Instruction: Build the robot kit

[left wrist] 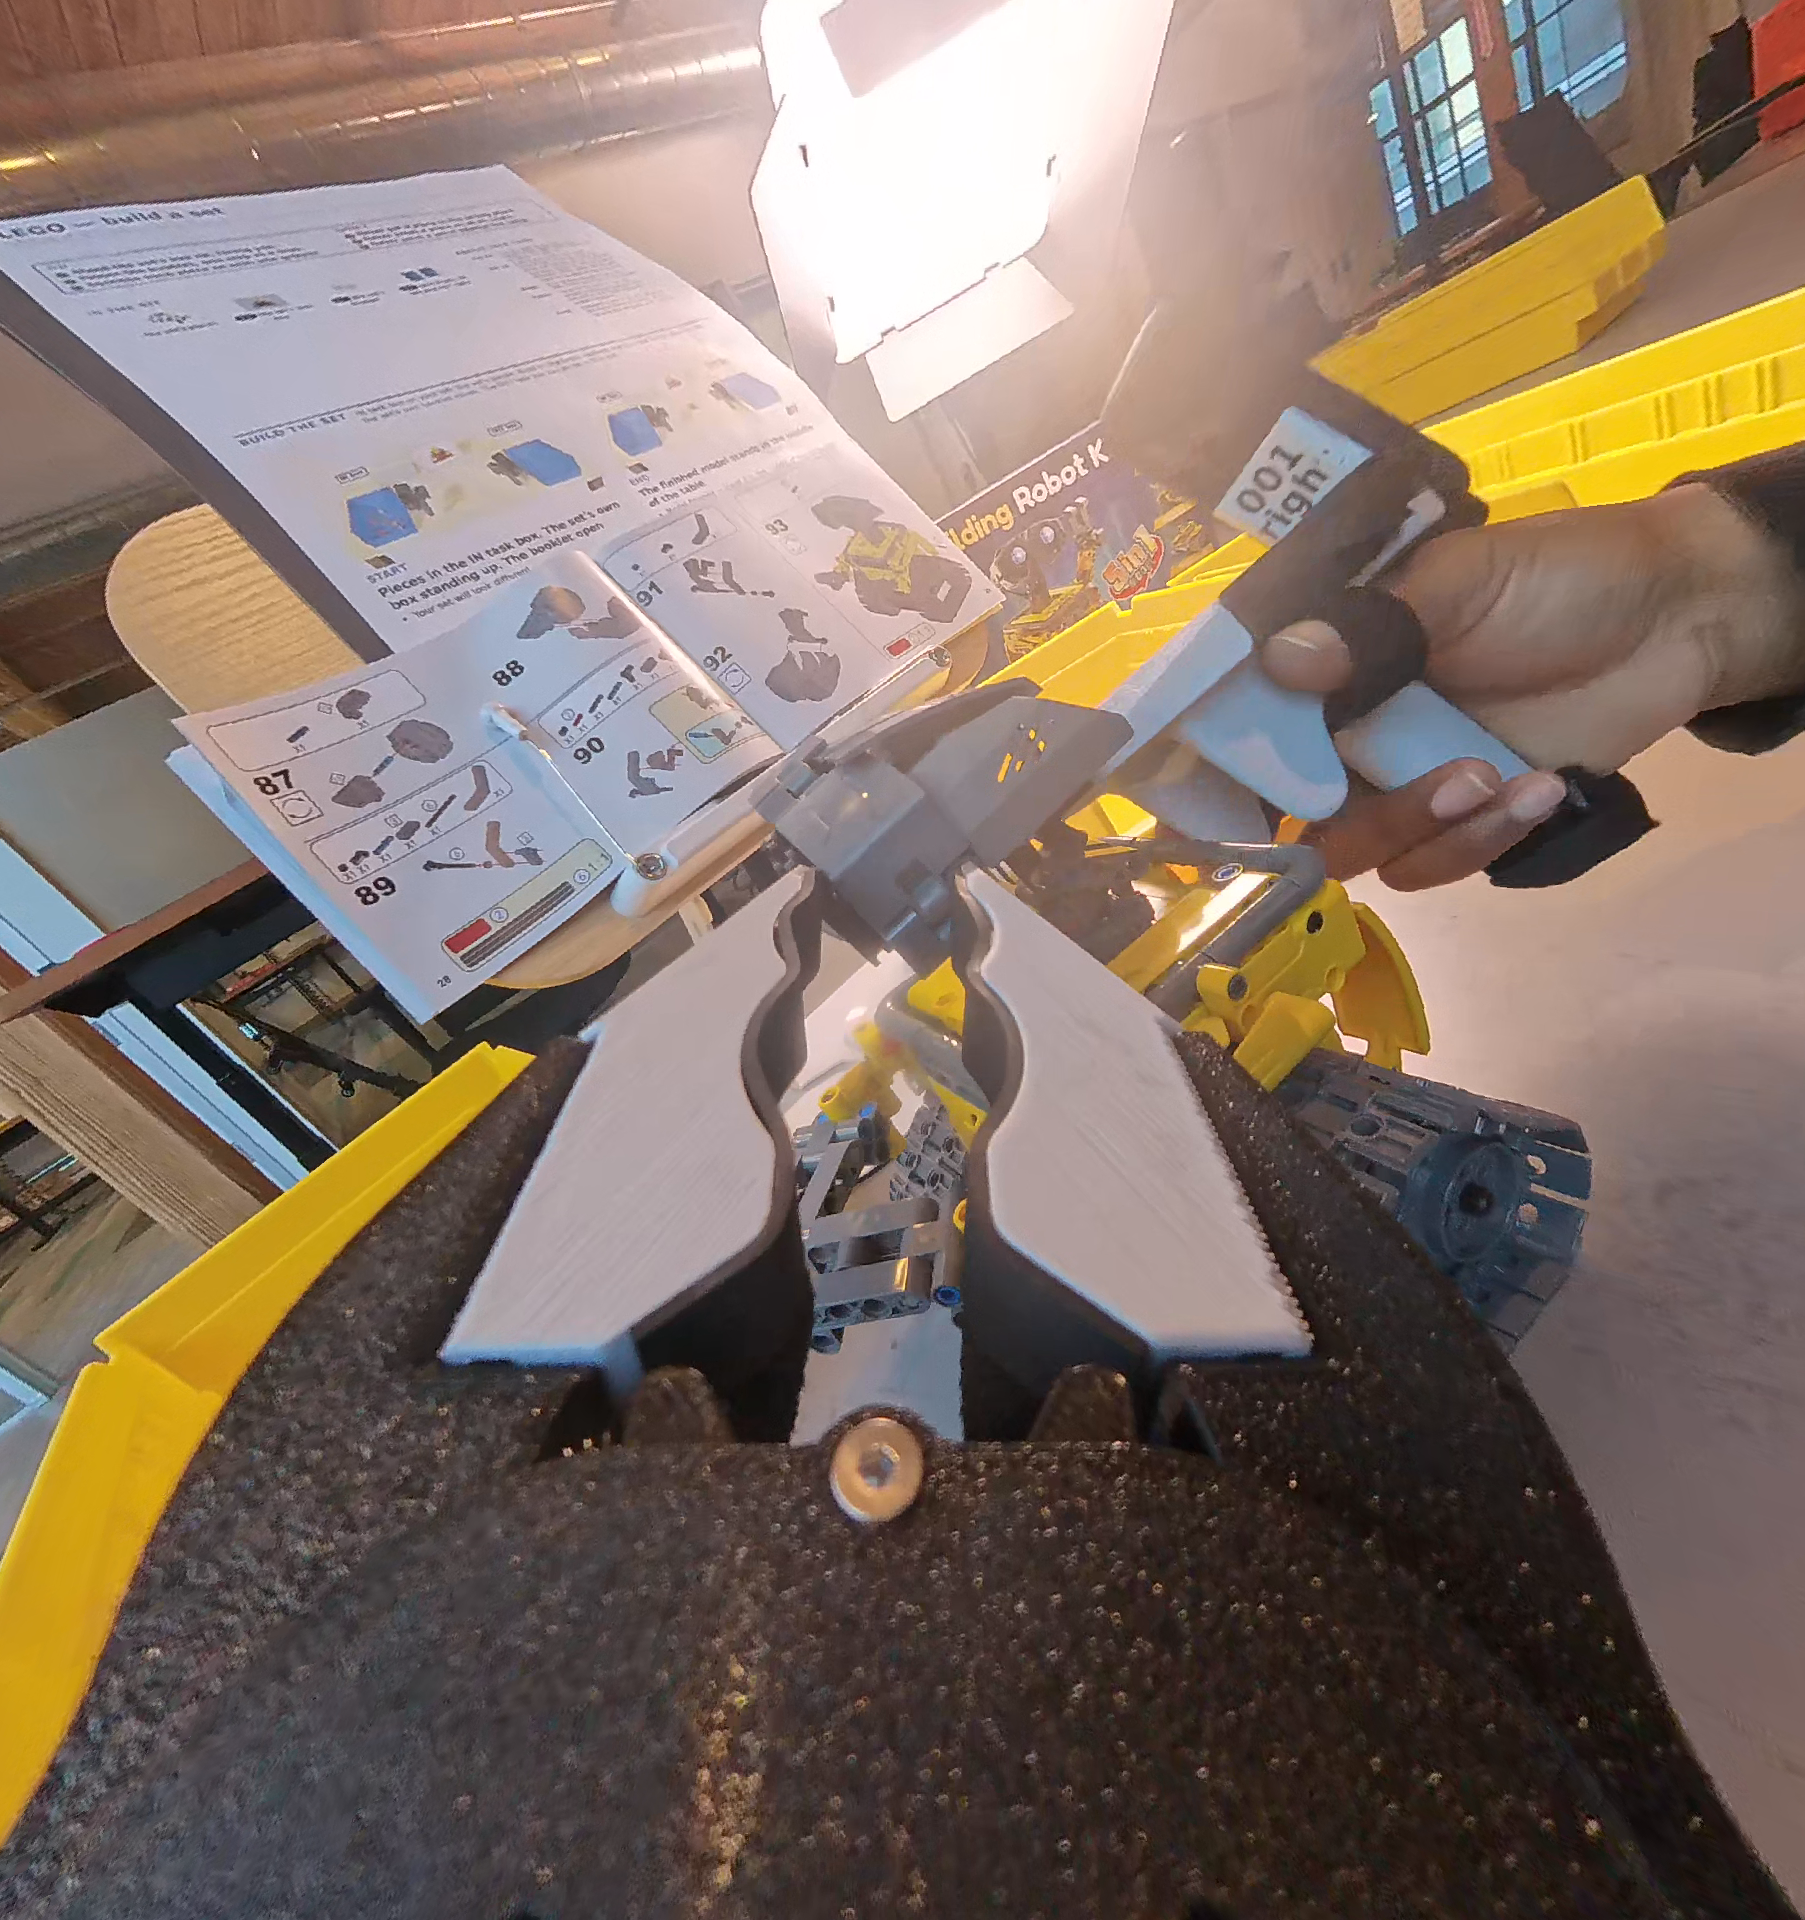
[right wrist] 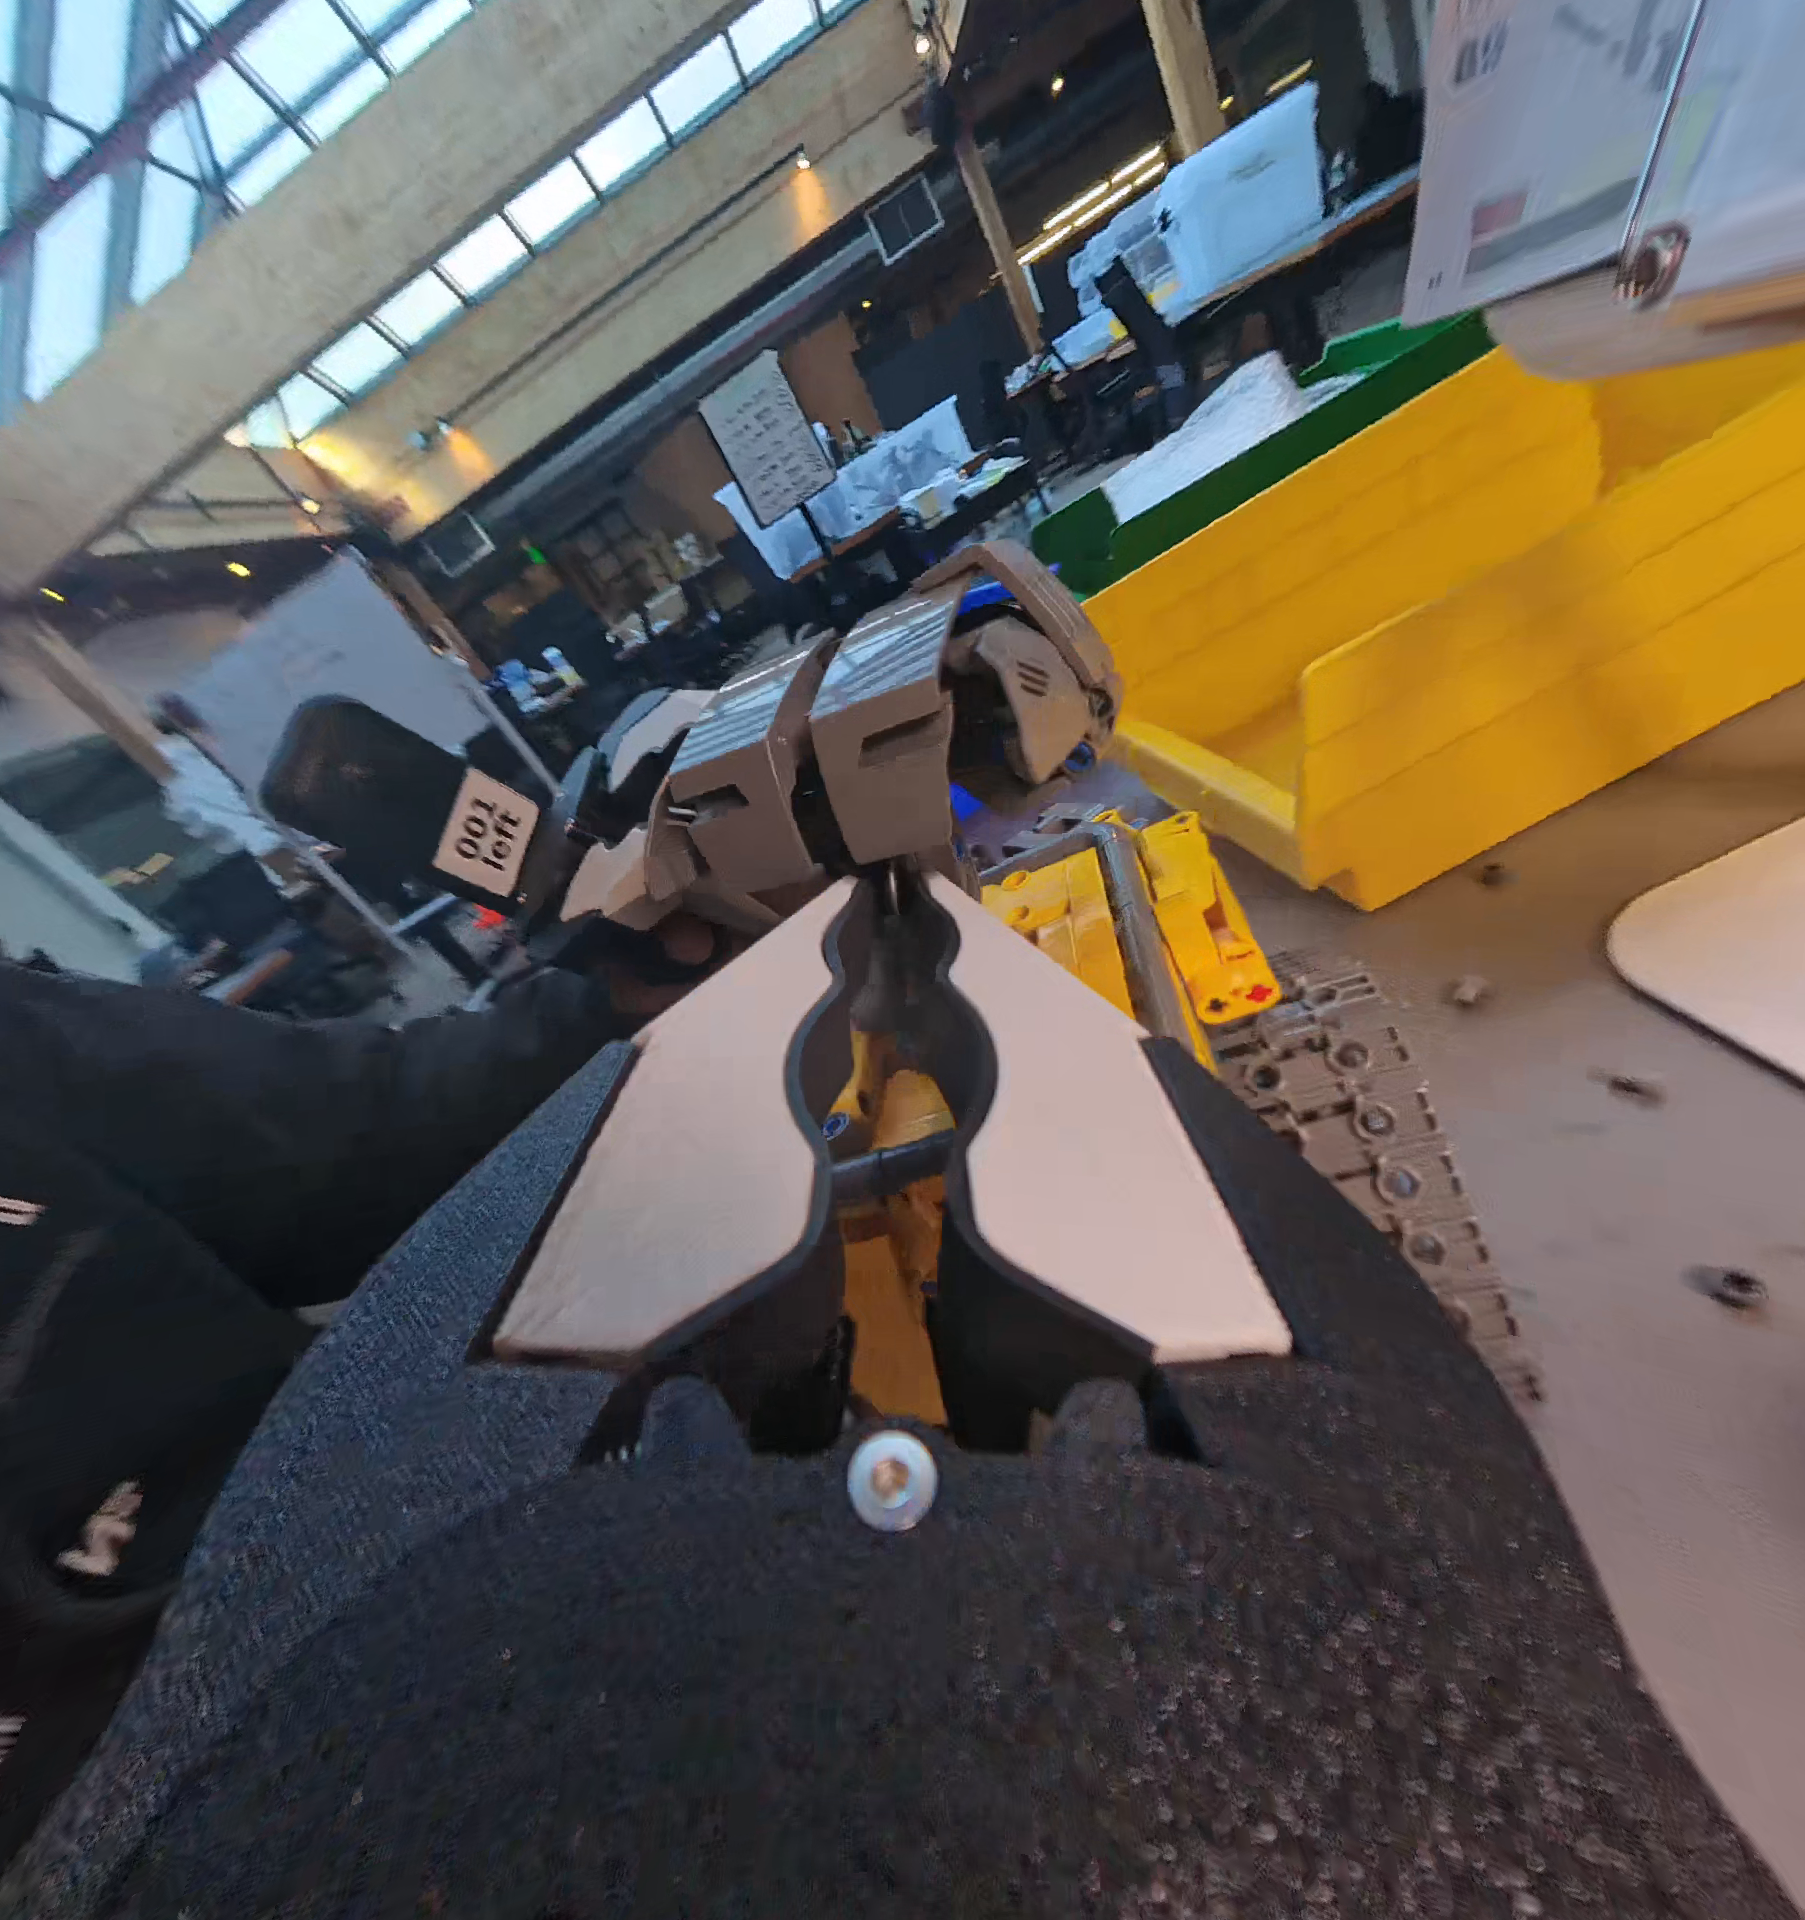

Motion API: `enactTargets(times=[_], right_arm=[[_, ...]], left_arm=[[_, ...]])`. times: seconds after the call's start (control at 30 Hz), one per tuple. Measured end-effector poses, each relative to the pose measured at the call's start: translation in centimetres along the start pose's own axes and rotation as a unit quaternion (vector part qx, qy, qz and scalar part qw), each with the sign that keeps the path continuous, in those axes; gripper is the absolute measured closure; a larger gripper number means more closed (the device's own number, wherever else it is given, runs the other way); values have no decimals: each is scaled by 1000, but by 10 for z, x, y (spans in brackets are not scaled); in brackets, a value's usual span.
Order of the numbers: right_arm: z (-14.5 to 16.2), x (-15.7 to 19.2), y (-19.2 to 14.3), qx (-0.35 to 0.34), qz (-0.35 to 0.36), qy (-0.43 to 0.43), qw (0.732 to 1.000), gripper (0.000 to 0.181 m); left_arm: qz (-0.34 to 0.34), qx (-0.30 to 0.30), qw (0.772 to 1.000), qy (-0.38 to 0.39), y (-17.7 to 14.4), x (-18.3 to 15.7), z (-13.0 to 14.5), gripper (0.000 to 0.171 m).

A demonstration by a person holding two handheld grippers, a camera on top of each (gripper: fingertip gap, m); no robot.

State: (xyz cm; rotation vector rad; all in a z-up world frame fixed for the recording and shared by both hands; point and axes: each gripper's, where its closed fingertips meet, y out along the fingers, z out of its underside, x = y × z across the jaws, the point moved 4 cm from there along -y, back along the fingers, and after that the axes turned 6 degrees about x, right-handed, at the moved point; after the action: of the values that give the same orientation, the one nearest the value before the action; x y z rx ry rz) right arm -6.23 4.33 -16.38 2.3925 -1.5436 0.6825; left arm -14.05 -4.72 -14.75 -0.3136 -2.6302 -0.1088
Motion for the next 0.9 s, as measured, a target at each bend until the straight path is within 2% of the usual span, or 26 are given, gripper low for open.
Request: enactTargets(times=[0.17, 0.27, 0.37, 0.43, 0.5, 0.63, 0.8, 0.9], right_arm=[[1, -6, 0, 3, -77, 133, 988, 176], [1, -5, -2, -6, -81, 132, 988, 176], [-6, -7, -11, -24, -59, 93, 994, 181], [-6, -7, -17, 3, -15, 21, 1000, 167], [-10, -6, -22, 9, 28, -48, 998, 164], [-9, -11, -29, 42, 88, -123, 987, 147], [16, -9, -33, 146, 91, -179, 969, 93], [25, -6, -26, 171, 109, -205, 957, 82]], left_arm=[[-2, 1, 1000, 0, 0, 0, 1, 148], [-3, 2, 1000, 2, 0, 0, 1, 149], [-2, 4, 1000, -1, 0, 1, 2, 149], [-2, 3, 1000, 0, 0, 1, 1, 149], [-3, 3, 1000, 2, 0, 0, 1, 149], [-4, 6, 1000, 8, -2, 0, 1, 148], [-10, -14, 1000, 16, -11, 5, -7, 154], [-12, -19, 1000, 4, -14, 10, -8, 153]])
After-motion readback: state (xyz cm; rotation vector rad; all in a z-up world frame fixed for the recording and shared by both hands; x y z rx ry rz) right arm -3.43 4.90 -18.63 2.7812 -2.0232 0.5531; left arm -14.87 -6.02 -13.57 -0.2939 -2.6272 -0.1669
